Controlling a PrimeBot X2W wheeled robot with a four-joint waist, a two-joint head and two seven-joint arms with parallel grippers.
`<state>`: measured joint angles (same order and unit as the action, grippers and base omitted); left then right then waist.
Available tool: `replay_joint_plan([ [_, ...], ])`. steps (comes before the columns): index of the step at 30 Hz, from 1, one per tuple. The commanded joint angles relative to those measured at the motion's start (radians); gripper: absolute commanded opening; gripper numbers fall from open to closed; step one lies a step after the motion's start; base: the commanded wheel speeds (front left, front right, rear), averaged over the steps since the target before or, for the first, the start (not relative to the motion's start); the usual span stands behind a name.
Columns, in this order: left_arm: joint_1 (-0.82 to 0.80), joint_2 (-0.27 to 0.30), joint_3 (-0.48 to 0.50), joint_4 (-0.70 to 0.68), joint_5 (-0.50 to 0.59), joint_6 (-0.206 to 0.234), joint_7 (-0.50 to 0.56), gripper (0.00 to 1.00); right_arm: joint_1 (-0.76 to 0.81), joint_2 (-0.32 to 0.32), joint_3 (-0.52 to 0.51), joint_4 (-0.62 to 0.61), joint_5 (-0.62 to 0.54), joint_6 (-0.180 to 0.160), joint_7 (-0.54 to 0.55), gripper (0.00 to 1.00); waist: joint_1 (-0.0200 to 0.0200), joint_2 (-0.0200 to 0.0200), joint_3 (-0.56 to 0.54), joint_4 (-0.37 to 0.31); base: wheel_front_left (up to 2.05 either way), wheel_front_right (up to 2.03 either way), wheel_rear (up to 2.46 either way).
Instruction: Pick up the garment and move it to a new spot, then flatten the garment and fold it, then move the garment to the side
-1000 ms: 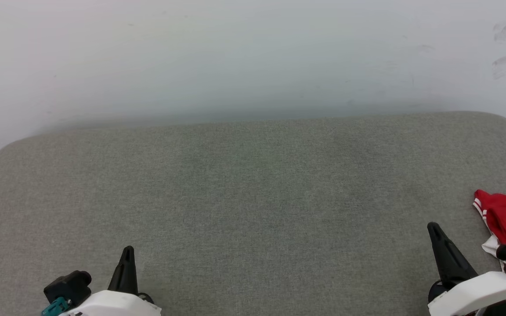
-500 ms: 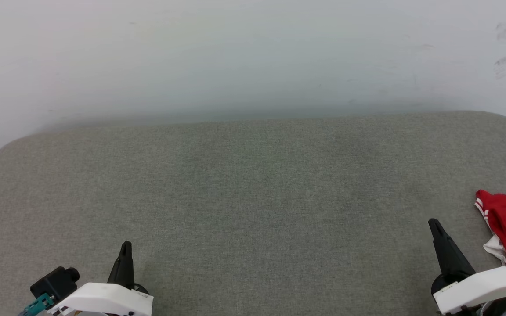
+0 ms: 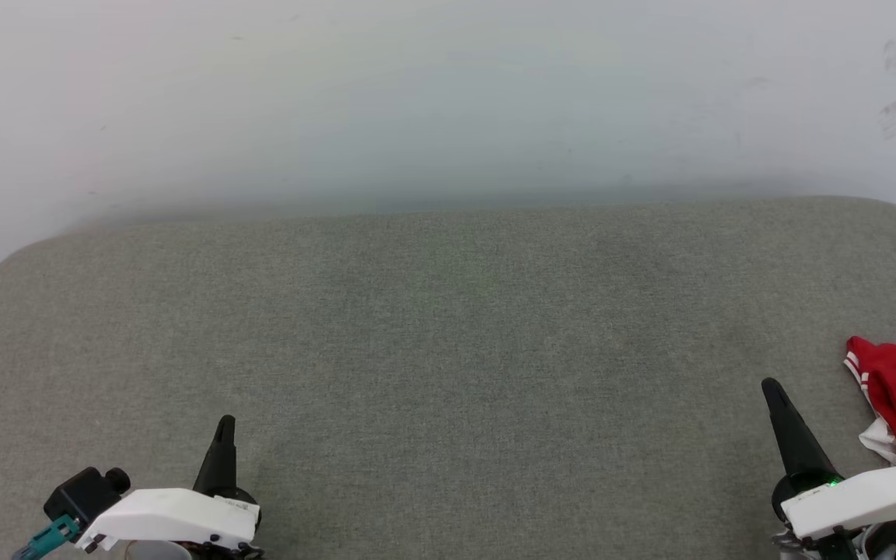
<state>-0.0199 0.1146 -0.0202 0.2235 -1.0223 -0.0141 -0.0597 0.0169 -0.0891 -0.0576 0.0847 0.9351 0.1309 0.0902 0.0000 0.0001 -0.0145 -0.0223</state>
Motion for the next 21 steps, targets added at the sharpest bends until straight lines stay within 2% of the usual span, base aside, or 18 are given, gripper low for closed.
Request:
replay_joint_plan([
  [1, -0.026, -0.001, 0.011, -0.007, -0.026, -0.008, 0.007, 0.00, -0.033, 0.003, -0.005, -0.002, 0.031, 0.000, 0.003, 0.00, 0.0000, -0.0001, 0.000, 0.000, 0.00, 0.00, 0.00],
  [21, -0.049, -0.021, 0.052, 0.002, -0.206, -0.044, 0.061, 0.00, -0.065, 0.013, -0.020, 0.050, 0.240, 0.000, 0.007, 0.00, 0.0000, -0.0001, 0.005, 0.006, 0.00, 0.00, 0.00],
])
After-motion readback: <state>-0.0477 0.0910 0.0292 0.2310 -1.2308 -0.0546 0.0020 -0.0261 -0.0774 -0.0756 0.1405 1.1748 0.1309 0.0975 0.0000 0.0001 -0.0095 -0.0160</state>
